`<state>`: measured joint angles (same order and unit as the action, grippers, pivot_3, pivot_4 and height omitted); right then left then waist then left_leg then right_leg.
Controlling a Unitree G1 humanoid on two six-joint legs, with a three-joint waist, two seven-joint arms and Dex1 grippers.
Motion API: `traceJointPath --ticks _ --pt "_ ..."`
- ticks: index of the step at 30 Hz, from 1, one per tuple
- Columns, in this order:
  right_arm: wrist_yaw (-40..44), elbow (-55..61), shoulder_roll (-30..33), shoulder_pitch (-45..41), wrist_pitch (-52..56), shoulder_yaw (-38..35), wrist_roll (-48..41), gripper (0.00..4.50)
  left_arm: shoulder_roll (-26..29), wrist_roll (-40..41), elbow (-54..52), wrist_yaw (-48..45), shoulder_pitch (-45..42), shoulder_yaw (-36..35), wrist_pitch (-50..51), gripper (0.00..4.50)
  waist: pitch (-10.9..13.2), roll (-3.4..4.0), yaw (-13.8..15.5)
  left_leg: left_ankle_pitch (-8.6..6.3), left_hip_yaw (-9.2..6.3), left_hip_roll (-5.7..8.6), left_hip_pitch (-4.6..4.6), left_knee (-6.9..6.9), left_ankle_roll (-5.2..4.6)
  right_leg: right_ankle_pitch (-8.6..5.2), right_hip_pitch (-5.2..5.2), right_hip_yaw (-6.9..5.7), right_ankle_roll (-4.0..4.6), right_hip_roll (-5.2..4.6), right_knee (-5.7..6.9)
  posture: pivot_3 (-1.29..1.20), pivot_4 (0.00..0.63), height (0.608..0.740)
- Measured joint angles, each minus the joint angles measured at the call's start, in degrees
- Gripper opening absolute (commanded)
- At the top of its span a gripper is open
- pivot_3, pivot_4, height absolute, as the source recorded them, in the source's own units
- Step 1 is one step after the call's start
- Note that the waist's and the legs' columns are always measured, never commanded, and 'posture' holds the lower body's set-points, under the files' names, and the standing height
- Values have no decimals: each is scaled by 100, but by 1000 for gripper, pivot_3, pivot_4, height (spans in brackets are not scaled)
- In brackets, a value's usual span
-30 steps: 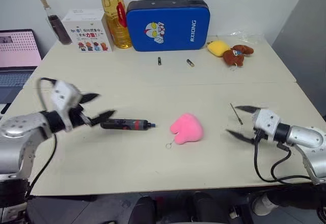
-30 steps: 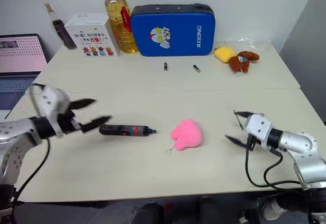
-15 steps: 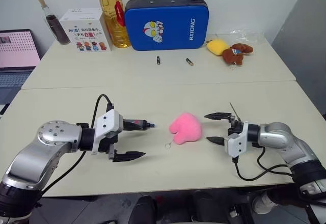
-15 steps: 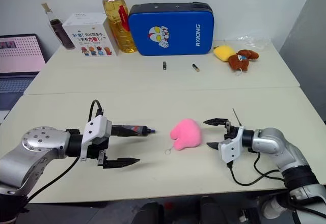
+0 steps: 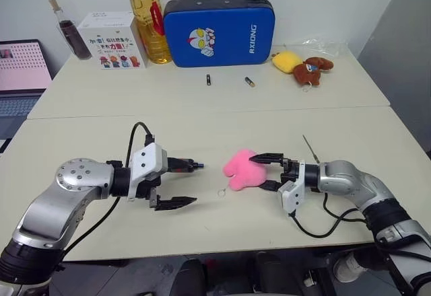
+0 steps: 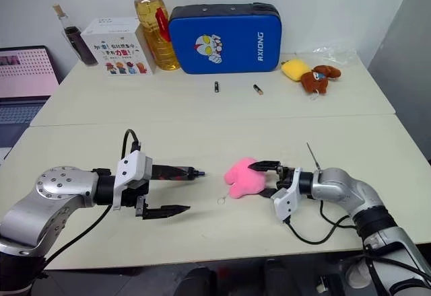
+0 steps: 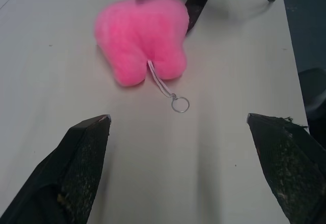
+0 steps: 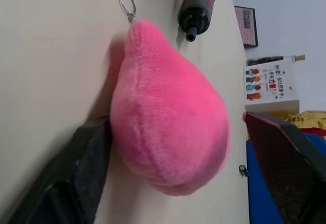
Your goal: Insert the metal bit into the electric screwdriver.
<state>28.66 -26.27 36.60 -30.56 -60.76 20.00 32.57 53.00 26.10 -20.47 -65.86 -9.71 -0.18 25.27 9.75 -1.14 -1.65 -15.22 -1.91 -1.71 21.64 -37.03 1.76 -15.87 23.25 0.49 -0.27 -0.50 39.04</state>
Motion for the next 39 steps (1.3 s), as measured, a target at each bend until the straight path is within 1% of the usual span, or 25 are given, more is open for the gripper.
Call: traceJointPath --ticks 6,7,8,10,13,16,21,23,24,25,26,27,28,29,30,31,32,33,34,35,36,39 --pt "-119 -115 5 -72 -86 141 0 1881 -46 -8 0 22 44 0 -3 4500 0 0 -1 0 8 0 -5 1 0 0 0 8 0 0 2 0 150 740" --pt "-127 -115 6 -72 -101 147 -1 1743 -46 -9 -1 23 48 0 -3 4500 0 0 0 0 9 0 -6 1 -1 0 0 9 0 0 2 0 150 740" --pt "-134 -115 13 -77 -114 152 -6 1478 -46 -9 -1 24 51 -1 -4 4500 0 0 0 0 10 0 -6 1 0 0 0 10 0 0 2 0 150 740" --pt "-151 -115 29 -95 -142 154 -26 1133 -47 -13 0 25 51 -1 -18 4500 0 0 0 0 12 0 -7 1 -1 0 0 11 0 0 2 0 150 740" --pt "-306 -117 34 -171 -151 125 -82 479 -46 -15 15 21 39 -9 -52 4500 0 0 0 0 15 -1 -9 1 -1 0 0 15 0 0 4 0 150 740" --pt "-570 -198 -56 -533 23 -140 -294 479 -46 -18 158 32 -136 -18 -58 4500 1 -1 -1 0 19 0 -12 1 -1 0 0 18 0 1 7 0 150 740" --pt "-902 -842 -314 -1450 754 -624 -695 479 -90 71 418 153 -816 -124 133 4500 2 -5 -5 -1 24 -1 -10 3 -1 1 0 20 0 1 0 0 150 740" --pt "-961 -1483 -478 -1879 1077 -634 -698 479 -209 69 598 180 -1163 -117 198 4500 6 -10 -6 -1 30 1 -9 -1 0 3 3 26 -1 0 3 0 150 740" --pt "-1011 -1960 -586 -2178 1360 -649 -702 479 -308 69 687 217 -1425 -107 203 4500 12 -19 -6 0 32 2 -9 0 0 6 3 27 -1 0 2 0 150 740" --pt "-1113 -2675 -718 -2672 1774 -691 -728 479 -432 59 806 273 -1760 -74 206 4500 13 -22 -6 0 35 2 -10 0 0 6 3 30 -1 -1 2 0 150 740" --pt "-1148 -2845 -748 -2796 1875 -704 -729 479 -466 53 849 280 -1839 -59 206 4500 14 -22 -7 0 38 3 -10 -1 0 6 4 32 -1 -2 3 0 150 740" --pt "-1259 -3243 -792 -3098 2194 -751 -731 479 -545 38 931 291 -2010 -16 196 4500 14 -22 -7 0 38 3 -8 2 0 6 5 31 -1 -3 0 0 150 740" --pt "-1406 -3855 -839 -3575 2738 -749 -699 871 -644 -19 1081 278 -2209 62 173 4500 15 -22 -11 1 43 3 -6 3 1 6 8 35 -1 -4 1 0 150 740" --pt "-1482 -4396 -874 -4041 3374 -774 -680 1005 -736 -87 1208 270 -2389 186 146 4500 15 -21 -11 2 43 4 2 5 3 6 16 33 -1 -7 -1 0 150 740" --pt "-1485 -4634 -896 -4288 3853 -825 -687 1265 -773 -131 1241 256 -2429 262 116 4500 15 -22 -12 2 44 0 5 4 4 6 21 34 -1 -7 0 0 150 740" --pt "-1477 -4677 -902 -4329 3951 -848 -697 1476 -783 -142 1248 249 -2430 279 103 4500 13 -24 -16 2 44 -1 7 6 4 6 21 34 -1 -8 -4 0 150 740" --pt "-1449 -4903 -974 -4460 4398 -937 -750 1668 -815 -189 1295 219 -2430 355 67 4500 13 -24 -18 2 45 -2 10 8 4 5 23 34 -1 -8 -7 0 150 740" --pt "-1451 -4994 -1010 -4460 4546 -950 -761 1827 -822 -206 1316 204 -2430 385 59 4500 13 -24 -19 2 45 -4 14 8 4 5 27 33 -1 -8 -6 0 150 740" --pt "-1451 -5119 -1051 -4426 4693 -932 -752 2090 -822 -223 1328 191 -2429 417 58 4500 14 -23 -26 2 48 -3 26 8 4 6 42 37 -1 -9 -2 0 150 740" --pt "-1451 -5203 -1071 -4404 4779 -893 -698 2264 -822 -228 1328 184 -2428 431 58 4500 15 -22 -28 2 53 -1 34 7 3 6 54 42 -1 -10 5 0 150 740" --pt "-1448 -5287 -1095 -4368 4882 -868 -675 2570 -819 -229 1320 173 -2422 430 58 4500 15 -21 -32 2 55 -1 42 7 3 6 66 44 -2 -11 11 0 150 740" --pt "-1447 -5310 -1109 -4365 5038 -901 -687 3278 -806 -225 1241 184 -2327 416 71 4500 15 -21 -44 3 59 -2 54 4 5 6 84 50 -2 -12 24 0 150 740"
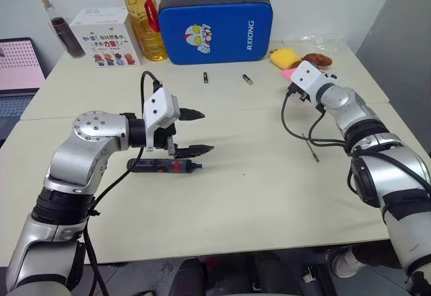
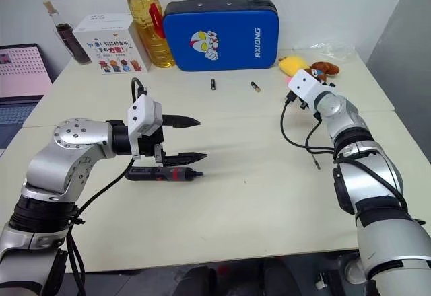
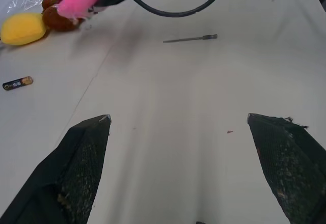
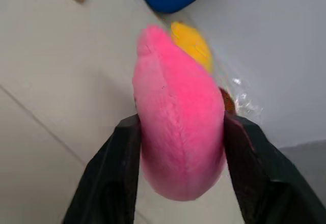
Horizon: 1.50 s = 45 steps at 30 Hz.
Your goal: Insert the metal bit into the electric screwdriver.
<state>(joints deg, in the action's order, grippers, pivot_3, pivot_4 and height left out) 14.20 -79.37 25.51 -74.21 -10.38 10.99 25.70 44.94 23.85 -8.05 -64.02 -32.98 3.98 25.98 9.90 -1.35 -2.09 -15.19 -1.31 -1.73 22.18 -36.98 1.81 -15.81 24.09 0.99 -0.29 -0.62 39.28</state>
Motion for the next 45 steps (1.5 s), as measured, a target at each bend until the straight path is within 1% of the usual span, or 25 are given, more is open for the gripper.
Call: traceJointPath --ticks 2,5,6,14,16,20,23,28,30,33,34,37,38,39,41,44,45 --pt "1 5 -13 -8 57 -50 -18 3810 36 12 -96 44 146 -63 28 4500 0 0 -15 -1 -1 -1 0 0 -1 0 0 -1 0 -4 1 0 150 740" --pt "12 5 -38 -9 84 -54 -15 4420 80 20 -172 110 268 -181 105 4500 0 0 -21 -3 -2 0 -2 0 -5 0 0 -2 0 -6 5 0 150 740" --pt "20 4 -49 -8 88 -54 -14 4463 97 27 -238 137 317 -226 120 4500 0 0 -22 -3 -3 1 -2 0 -5 0 0 -2 0 -6 4 0 150 740" --pt "74 3 -108 -8 116 -96 -30 4463 153 88 -497 218 484 -392 251 4500 0 0 -27 -2 -3 3 -2 -1 -4 0 0 -3 0 -6 7 0 150 740" --pt "215 3 -118 -8 179 -271 -190 4463 163 88 -497 219 520 -419 265 4500 0 0 -27 -2 -3 2 -2 -1 -4 0 0 -4 0 -5 7 0 150 740" --pt "1091 3 -249 -81 647 -1178 -1129 4463 215 88 -495 213 520 -434 267 4500 0 0 -26 -2 -3 1 -2 -1 -4 0 0 -3 0 -3 8 0 150 740" --pt "1926 24 -283 -223 1319 -1860 -1895 4463 232 86 -472 203 519 -436 253 4500 0 0 -19 -3 -5 0 -2 -1 -5 0 -1 -6 0 -3 8 0 150 740" --pt "2671 165 -42 -340 1986 -2186 -2398 4463 303 85 -303 155 507 -446 227 4500 1 1 13 -4 -4 4 -2 -1 -7 0 -1 -6 0 -2 8 0 150 740" --pt "3213 372 175 -369 2368 -2220 -2594 4463 606 75 -180 -56 507 -455 206 4500 1 2 18 -4 -4 4 -1 0 -7 0 0 -5 0 0 6 0 150 740" --pt "3787 822 436 -369 2807 -2195 -2744 4463 987 40 18 -325 506 -574 142 4500 3 4 14 -5 -4 2 -1 1 -8 0 1 -5 0 2 5 0 150 740" --pt "3981 1071 506 -333 2958 -2151 -2793 4463 1085 32 95 -423 494 -596 102 4500 3 4 13 -5 -4 2 -3 1 -9 0 1 -6 0 3 5 0 150 740" --pt "4609 2740 669 324 3796 -2021 -3166 4463 1412 -23 435 -807 405 -585 -37 4500 3 4 28 -6 -13 -2 0 -1 -9 -1 -1 -15 -1 10 5 0 150 740" --pt "4689 3538 721 745 4131 -2027 -3348 4463 1513 -86 571 -939 351 -570 -147 4500 2 4 31 -6 -15 -3 0 1 -10 -1 -2 -17 -1 10 2 0 150 740" --pt "4693 4986 766 1580 4690 -2112 -3731 4463 1612 -242 829 -1150 157 -450 -327 4500 1 2 60 -6 -25 -4 10 -1 -10 -1 0 -26 -1 12 2 0 150 740" --pt "4669 6950 608 2826 5298 -2125 -4303 4463 1683 -505 1226 -1419 -151 -269 -576 4500 2 5 106 -6 -40 -5 23 -7 -10 -1 2 -40 -1 16 3 0 150 740" --pt "4305 9008 357 4069 5858 -1899 -4752 4463 1474 -954 1608 -1706 -698 280 -1051 4500 8 15 131 -5 -35 7 23 -25 -9 -1 5 -34 -2 9 24 0 150 740" --pt "4199 9390 326 4289 5912 -1842 -4799 4463 1384 -1084 1702 -1780 -831 431 -1168 4500 8 15 131 -5 -33 7 24 -31 -10 -1 4 -30 -3 11 25 0 150 740"
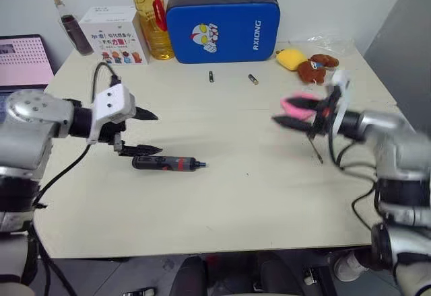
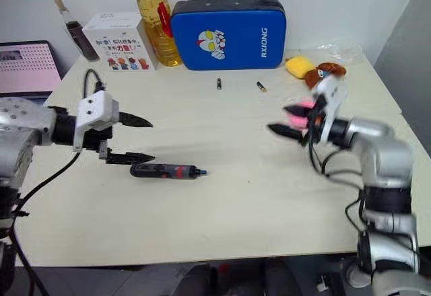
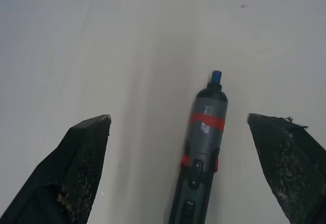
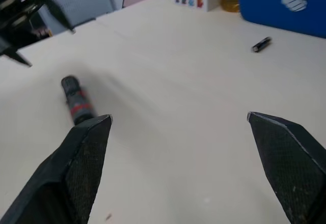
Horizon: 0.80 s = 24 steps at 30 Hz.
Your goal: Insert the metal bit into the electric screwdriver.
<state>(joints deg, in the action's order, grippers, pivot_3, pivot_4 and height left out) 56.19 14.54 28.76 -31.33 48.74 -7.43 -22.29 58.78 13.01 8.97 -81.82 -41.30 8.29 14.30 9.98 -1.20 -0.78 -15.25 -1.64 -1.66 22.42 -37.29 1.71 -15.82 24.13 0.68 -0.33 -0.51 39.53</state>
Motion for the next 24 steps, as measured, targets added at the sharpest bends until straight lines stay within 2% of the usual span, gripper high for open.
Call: traceJointPath --ticks 3,6,12,18,24 --pt "-307 1306 -42 1001 53 250 -228 4463 -321 -576 364 -182 -435 618 -326 4500 -1 -6 12 -3 -8 -1 2 -22 -4 -1 -7 -6 -2 7 3 0 150 740" --pt "-503 1739 -218 1572 61 488 -441 4463 -617 -917 592 -341 -668 978 -506 4500 0 -6 -1 -6 -8 -2 7 -40 -9 -1 -6 -4 -2 10 10 0 150 740" --pt "-820 1944 -294 1921 32 778 -682 4463 -964 -1584 825 -462 -747 1510 -1066 4500 1 -7 -96 -20 -12 -8 7 -56 -34 -2 -4 1 -2 21 21 0 150 740" --pt "-1005 2151 -301 1954 -29 760 -1067 4463 -1059 -2000 636 -468 -725 1705 -834 4500 1 -8 -93 -20 -16 -8 7 -59 -35 -2 -5 -1 -2 21 22 0 150 740" --pt "-1082 2224 -145 1958 -75 794 -1293 4463 -1511 -2493 576 -76 -498 1962 -304 4500 3 -11 -83 -20 -19 -6 12 -66 -35 -2 -6 -3 -3 19 23 0 150 740"
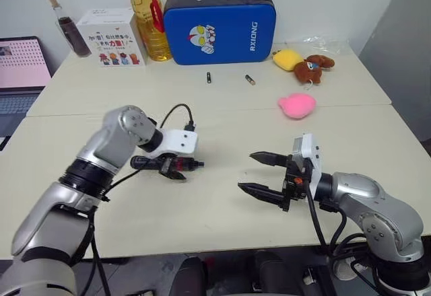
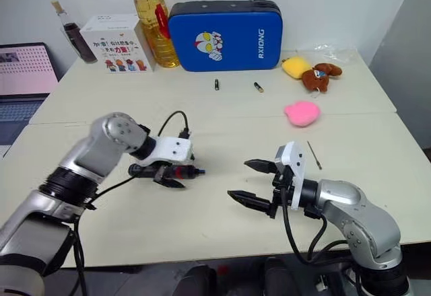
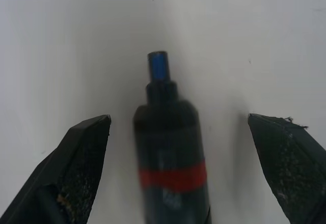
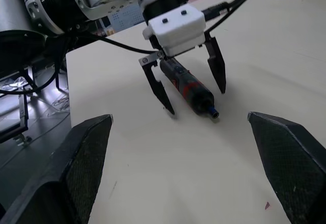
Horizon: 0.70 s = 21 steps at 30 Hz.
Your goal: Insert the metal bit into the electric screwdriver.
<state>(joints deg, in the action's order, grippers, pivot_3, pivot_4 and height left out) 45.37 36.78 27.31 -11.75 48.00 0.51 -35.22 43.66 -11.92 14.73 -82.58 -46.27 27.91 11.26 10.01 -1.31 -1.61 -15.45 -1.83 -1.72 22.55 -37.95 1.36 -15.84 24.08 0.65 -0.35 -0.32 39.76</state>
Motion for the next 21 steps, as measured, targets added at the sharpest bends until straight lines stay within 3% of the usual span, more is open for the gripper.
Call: traceJointPath --ticks 9,21 --pt "-27 -3 228 1 -98 38 -209 4463 -176 -237 24 107 -72 -2 355 4500 -3 0 9 0 0 2 -15 -1 0 0 -8 1 0 0 13 0 150 740" --pt "-127 -43 293 1 -107 80 -443 4463 -341 -296 850 65 -404 34 184 4500 -4 -1 -3 -2 -2 1 -68 3 -4 -4 -56 2 -3 3 7 0 150 740"
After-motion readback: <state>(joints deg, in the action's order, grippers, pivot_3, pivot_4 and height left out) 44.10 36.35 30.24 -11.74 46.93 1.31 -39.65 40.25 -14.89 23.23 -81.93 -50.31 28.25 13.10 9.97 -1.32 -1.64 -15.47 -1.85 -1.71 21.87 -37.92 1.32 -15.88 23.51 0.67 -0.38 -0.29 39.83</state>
